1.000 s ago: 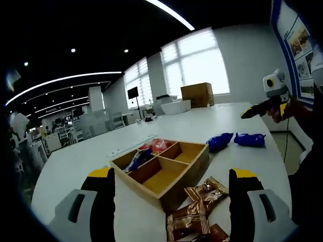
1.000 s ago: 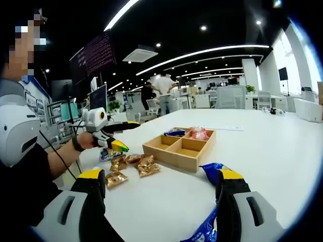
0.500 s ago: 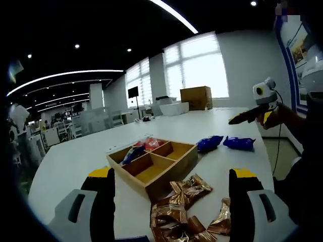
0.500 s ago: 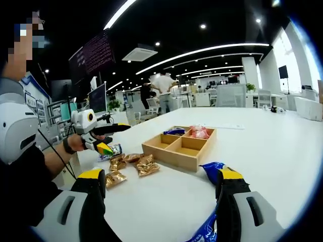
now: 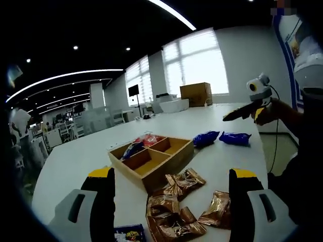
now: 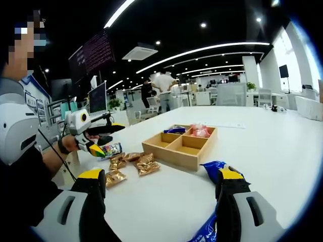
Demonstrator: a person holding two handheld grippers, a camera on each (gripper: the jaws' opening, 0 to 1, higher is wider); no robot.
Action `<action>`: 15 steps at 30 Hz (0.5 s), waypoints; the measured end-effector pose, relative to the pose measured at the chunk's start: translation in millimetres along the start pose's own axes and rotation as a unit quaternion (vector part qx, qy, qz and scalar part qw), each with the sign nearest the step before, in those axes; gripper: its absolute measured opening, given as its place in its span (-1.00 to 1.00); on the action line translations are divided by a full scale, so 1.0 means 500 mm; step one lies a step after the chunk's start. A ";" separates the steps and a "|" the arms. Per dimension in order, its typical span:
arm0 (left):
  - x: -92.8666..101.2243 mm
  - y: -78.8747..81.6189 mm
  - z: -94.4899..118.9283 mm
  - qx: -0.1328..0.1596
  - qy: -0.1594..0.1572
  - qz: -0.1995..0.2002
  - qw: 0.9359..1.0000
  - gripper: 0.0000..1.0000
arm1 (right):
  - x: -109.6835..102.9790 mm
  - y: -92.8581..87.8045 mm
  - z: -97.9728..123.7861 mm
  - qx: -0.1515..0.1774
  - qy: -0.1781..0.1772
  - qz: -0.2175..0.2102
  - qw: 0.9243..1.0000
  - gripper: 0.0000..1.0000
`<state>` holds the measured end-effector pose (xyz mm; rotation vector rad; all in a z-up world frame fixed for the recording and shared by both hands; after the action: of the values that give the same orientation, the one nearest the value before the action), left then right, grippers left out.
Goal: Pick up the scattered marshmallows, QQ candies, Oreo cookies, and mixed nuts on the table and sort them into separate containers
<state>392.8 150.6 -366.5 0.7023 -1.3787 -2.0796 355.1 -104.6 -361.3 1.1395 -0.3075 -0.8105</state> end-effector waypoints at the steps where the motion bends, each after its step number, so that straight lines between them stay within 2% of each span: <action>1: 0.001 -0.001 0.001 -0.001 0.000 0.001 1.000 0.94 | 0.000 0.000 0.000 0.000 0.000 0.000 1.000 0.71; 15: 0.005 -0.001 0.024 -0.003 0.007 0.002 1.000 0.94 | 0.002 -0.004 0.004 -0.001 -0.003 -0.001 1.000 0.71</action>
<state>382.8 156.6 -363.4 0.7111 -1.3649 -2.0707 353.8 -106.9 -362.7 1.1356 -0.3109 -0.8157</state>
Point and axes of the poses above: the point that each gripper's makers call its tool centre point, and the gripper's own axes: z roughly backward along the fingers, x roughly to its right, y roughly out of its top, the point moved 3 cm from there along z, roughly backward along the fingers, and after that the axes turned 9 degrees about -x, right-handed, at the moved point
